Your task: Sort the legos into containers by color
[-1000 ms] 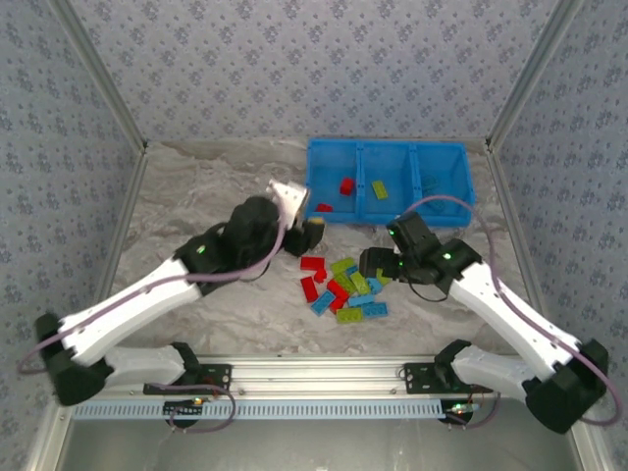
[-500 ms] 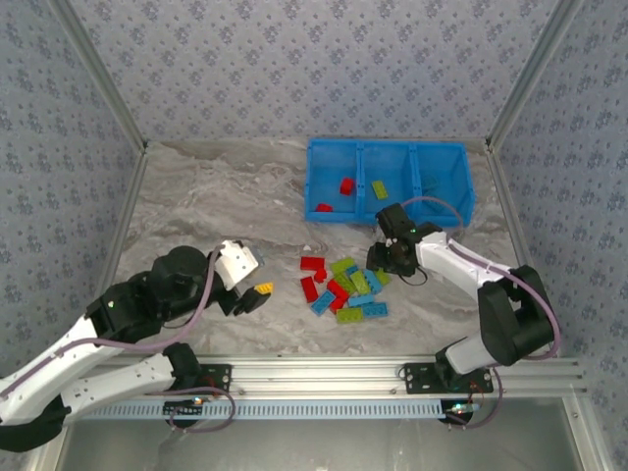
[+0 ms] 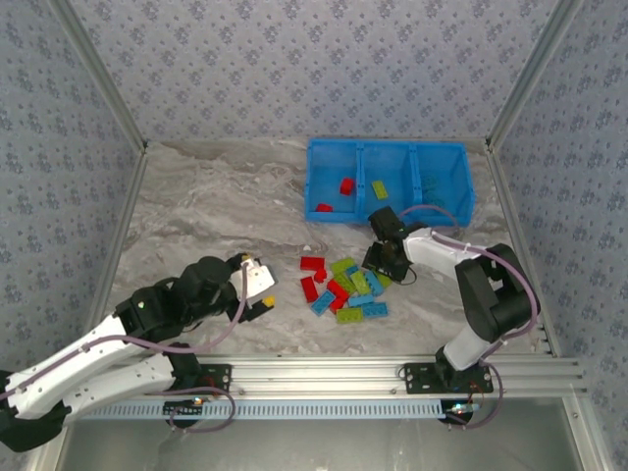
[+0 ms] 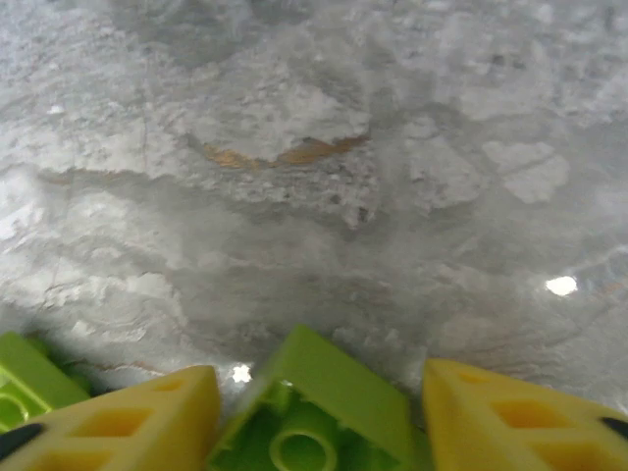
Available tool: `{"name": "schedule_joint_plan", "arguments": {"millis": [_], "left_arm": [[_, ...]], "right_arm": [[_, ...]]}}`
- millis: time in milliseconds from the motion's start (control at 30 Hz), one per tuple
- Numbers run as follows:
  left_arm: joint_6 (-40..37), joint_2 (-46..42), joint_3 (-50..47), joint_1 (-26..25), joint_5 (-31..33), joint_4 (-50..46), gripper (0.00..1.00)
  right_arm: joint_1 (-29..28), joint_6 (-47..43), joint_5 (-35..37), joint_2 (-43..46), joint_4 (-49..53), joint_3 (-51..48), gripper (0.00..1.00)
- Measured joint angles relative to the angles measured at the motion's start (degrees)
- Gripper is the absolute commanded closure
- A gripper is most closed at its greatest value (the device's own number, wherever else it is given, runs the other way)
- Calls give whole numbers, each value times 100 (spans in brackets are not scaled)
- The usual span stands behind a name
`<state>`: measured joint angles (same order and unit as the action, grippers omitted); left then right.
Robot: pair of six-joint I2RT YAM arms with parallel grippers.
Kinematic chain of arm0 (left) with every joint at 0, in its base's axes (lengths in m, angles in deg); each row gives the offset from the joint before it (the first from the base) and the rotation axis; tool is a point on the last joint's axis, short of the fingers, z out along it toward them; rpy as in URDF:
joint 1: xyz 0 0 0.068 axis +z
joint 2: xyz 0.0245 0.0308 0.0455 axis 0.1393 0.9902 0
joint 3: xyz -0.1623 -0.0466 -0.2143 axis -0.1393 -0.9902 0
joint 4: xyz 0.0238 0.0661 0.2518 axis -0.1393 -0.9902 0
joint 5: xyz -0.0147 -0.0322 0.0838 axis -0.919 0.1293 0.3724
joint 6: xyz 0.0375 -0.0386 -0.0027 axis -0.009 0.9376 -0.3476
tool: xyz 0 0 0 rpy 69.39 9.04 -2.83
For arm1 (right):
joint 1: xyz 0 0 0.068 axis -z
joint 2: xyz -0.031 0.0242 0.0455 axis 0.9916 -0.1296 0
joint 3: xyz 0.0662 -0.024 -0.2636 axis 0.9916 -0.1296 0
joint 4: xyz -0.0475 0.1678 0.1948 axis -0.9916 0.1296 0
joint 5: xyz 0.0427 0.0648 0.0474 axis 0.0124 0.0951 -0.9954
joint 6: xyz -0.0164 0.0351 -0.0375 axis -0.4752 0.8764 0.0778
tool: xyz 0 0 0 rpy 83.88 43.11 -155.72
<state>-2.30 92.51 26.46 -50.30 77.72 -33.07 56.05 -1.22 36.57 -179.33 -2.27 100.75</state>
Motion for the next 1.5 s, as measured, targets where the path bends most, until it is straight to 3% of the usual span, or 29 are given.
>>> {"name": "schedule_joint_plan", "arguments": {"millis": [67,133,233,400,567,800,900,1033,1200,1267,1500], "left_arm": [[0,-66,-114,0,17,90,22],[0,-76,-177,0,15,151,21],[-2,-76,-240,2,-7,227,17],[-44,-76,-411,24,-219,417,1],[-59,-22,-584,435,-527,577,1],[-42,46,-592,778,-763,723,1],[-42,44,-592,778,-758,737,1],[-22,31,-595,780,-686,780,1],[573,103,-625,1023,-81,1021,1],[920,278,-568,1244,70,1025,1],[3316,1993,1198,1556,424,396,7]], "right_arm": [[-9,140,50,22,22,7,69],[-17,251,57,61,-17,7,72],[-15,398,98,109,-42,-7,73],[-9,472,393,841,168,7,73],[179,-186,949,1342,190,887,73],[743,-1425,1342,-686,-76,3351,65],[898,-1698,1340,-1545,-35,4017,52],[1047,-1965,1335,-2223,321,4693,46],[1099,-2159,1314,-2028,649,4881,45],[1097,-2197,1250,-1700,658,4717,38],[977,-2365,935,136,892,3740,37]]}}
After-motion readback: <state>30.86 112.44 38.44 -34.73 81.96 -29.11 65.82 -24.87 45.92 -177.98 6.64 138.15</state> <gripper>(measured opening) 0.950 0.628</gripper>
